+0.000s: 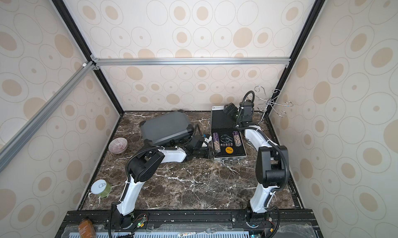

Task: Open the poker set cases
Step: Adjust the poker set case at the center of the board.

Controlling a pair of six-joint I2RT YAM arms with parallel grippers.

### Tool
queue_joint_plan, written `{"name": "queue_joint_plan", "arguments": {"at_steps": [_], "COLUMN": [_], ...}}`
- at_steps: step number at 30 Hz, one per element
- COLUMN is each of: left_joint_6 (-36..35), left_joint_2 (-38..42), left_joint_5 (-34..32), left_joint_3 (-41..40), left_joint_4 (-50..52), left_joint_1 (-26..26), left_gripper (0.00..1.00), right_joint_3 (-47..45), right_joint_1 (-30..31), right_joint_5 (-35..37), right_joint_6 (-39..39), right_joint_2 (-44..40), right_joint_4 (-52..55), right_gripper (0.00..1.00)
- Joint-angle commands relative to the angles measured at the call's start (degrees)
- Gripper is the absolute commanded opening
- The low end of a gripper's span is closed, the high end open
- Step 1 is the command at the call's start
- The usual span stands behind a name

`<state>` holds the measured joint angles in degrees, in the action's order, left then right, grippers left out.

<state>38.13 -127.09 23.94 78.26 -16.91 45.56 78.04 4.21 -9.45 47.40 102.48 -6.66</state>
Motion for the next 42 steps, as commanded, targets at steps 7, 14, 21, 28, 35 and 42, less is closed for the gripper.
{"name": "queue_joint_plan", "arguments": {"at_steps": [7,14,21,28,35,42], "left_joint_6": [-0.16,-0.64,-0.93,-0.96,-0.70,-1.02], "left_joint_2": [-0.82,0.61,1.14,1.57,2.28,3.07], "left_joint_5": [-0.32,-1.53,-1.97,-2.15,-2.32,-2.95], "left_joint_3": [0.26,-0.41,-0.56,-1.31,-2.49,-2.68], "left_joint_4": [3.35,3.63,4.14,3.95,3.21,3.31], "left_joint_1": [0.71,0.49,0.23,-0.11,-0.47,-0.73], "left_gripper": [0.46,0.51,0.52,0.53,0.53,0.54], "right_joint_3": [-1.71,-0.61,1.04,2.32,3.18,3.17], "right_joint_1": [-0.37,-0.51,-0.44,-0.46,-0.47,-0.51], "right_joint_5": [1.81,1.20,-0.71,-2.83,-3.33,-3.47], "right_joint_6": [-1.17,-1.51,-0.73,0.99,2.15,2.49], "right_joint_2": [-1.92,-2.89,-3.27,-3.07,-3.50,-4.95], "right_joint_4": [3.75,4.71,4.72,3.96,3.83,3.82], "right_gripper": [0.99,0.99,0.99,0.99,0.98,0.99]}}
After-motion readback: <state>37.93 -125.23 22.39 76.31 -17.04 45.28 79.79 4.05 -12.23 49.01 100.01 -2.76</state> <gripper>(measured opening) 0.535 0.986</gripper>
